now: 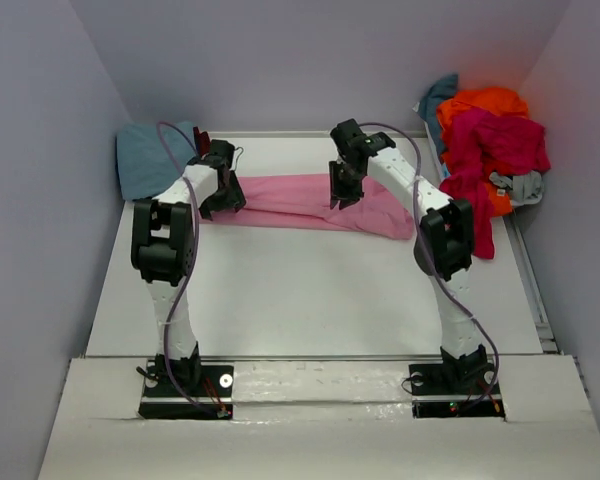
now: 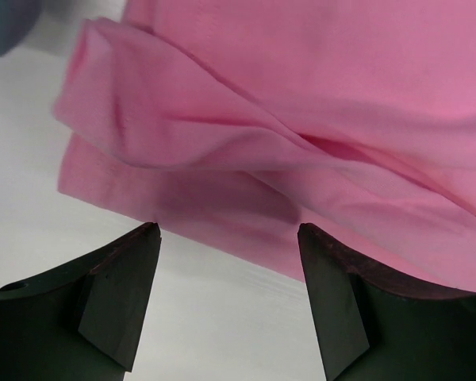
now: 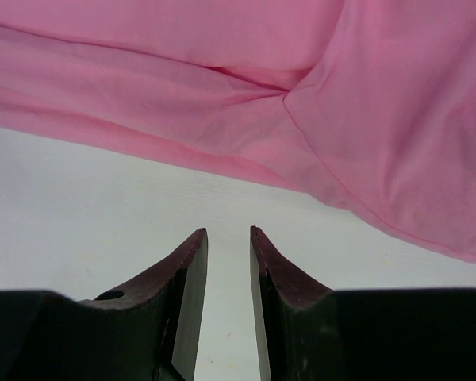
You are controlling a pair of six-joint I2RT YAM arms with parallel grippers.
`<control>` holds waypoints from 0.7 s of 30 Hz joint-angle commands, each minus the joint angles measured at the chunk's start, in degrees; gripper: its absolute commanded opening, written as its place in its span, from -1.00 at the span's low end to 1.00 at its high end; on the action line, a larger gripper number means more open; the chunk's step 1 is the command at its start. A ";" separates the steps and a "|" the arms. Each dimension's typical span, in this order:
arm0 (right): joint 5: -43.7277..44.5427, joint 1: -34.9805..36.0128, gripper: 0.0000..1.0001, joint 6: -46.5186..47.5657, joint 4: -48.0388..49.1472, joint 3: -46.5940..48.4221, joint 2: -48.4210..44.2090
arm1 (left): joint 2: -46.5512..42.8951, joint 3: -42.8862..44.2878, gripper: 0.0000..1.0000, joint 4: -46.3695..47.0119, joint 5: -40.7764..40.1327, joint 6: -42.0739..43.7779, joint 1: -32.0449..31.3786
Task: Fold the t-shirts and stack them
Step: Fold the tshirt
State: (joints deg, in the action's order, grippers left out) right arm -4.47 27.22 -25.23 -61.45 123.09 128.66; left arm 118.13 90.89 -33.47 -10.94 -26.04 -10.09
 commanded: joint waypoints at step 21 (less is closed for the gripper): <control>-5.28 4.15 -0.33 1.68 -0.69 4.35 6.94 | 1.32 -1.59 0.63 0.78 3.91 -1.38 3.32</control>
State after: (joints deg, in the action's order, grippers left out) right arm -7.84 31.16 -24.80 -62.59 124.92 133.08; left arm 120.27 90.45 -32.03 -7.31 -26.85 -7.11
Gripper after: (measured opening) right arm 0.338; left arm 0.818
